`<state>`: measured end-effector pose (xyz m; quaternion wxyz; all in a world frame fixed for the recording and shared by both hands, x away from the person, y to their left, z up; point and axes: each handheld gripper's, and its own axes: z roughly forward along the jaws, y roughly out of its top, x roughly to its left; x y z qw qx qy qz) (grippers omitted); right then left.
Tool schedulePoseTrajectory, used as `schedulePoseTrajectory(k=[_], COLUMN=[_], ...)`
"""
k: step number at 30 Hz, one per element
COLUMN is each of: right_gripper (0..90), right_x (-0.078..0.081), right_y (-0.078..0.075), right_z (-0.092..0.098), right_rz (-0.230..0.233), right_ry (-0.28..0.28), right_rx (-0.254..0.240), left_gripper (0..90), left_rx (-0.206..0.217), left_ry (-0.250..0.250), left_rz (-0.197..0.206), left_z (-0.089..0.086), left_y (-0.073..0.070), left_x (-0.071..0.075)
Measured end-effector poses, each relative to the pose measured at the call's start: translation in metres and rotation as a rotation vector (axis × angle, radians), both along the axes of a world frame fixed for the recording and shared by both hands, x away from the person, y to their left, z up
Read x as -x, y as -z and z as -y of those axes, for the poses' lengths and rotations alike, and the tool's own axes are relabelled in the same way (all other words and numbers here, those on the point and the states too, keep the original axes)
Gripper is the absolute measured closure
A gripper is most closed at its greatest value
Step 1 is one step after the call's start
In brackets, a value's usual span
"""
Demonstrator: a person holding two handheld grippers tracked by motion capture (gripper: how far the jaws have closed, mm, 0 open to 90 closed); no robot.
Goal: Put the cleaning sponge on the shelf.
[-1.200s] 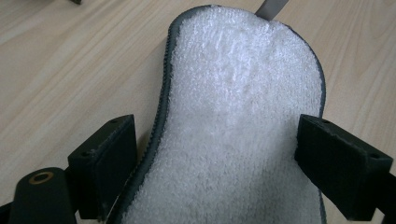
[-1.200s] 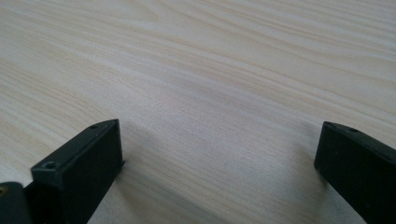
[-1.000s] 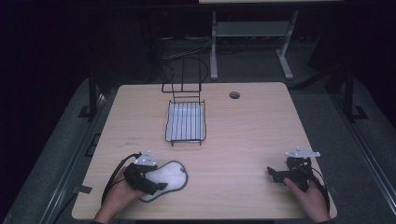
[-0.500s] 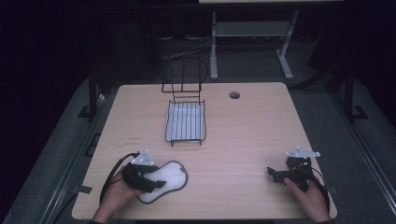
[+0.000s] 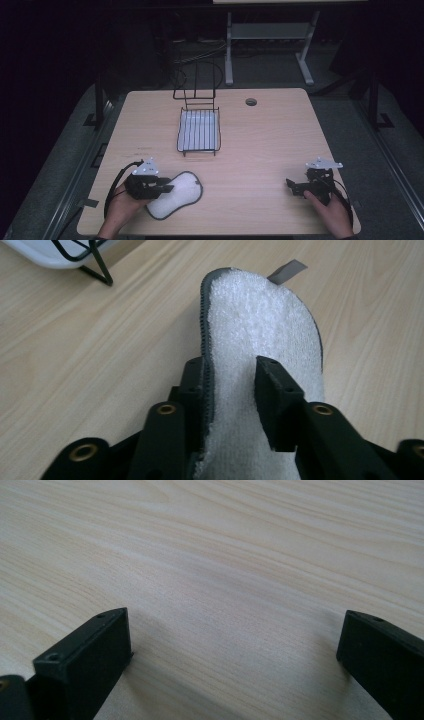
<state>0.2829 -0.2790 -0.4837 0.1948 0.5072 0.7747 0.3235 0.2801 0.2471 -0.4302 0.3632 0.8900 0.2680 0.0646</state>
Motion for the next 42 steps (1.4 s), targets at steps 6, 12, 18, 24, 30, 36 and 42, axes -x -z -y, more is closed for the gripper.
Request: schedulePoseTrajectory(k=[6, 12, 18, 24, 30, 36, 42], right_gripper=[0.5, 0.6, 0.5, 0.6, 0.6, 0.6, 0.5], right_x=[0.0, 0.0, 0.0, 0.0, 0.0, 0.0, 0.0], right_y=[0.0, 0.0, 0.0, 0.0, 0.0, 0.0, 0.0], right_z=[0.0, 0.0, 0.0, 0.0, 0.0, 0.0, 0.0], right_rz=[0.001, 0.001, 0.0, 0.0, 0.001, 0.0, 0.0], right_ry=[-0.001, 0.0, 0.0, 0.0, 0.0, 0.0, 0.0], right_rx=[0.0, 0.0, 0.0, 0.0, 0.0, 0.0, 0.0], left_gripper=[77.0, 81.2, 84.0, 85.0, 85.0, 85.1, 85.1], left_rx=[0.048, 0.089, 0.126, 0.169, 0.189, 0.215, 0.227], left_ry=[-0.007, -0.012, -0.013, -0.018, -0.017, -0.019, -0.021], left_rz=[-0.014, -0.023, -0.036, -0.043, -0.047, -0.041, -0.035], left_z=[-0.005, -0.009, -0.011, -0.013, -0.015, -0.016, -0.014], left_y=[-0.007, -0.014, -0.02, -0.023, -0.024, -0.029, -0.033], left_x=[0.0, 0.001, 0.003, 0.004, 0.004, 0.002, -0.002])
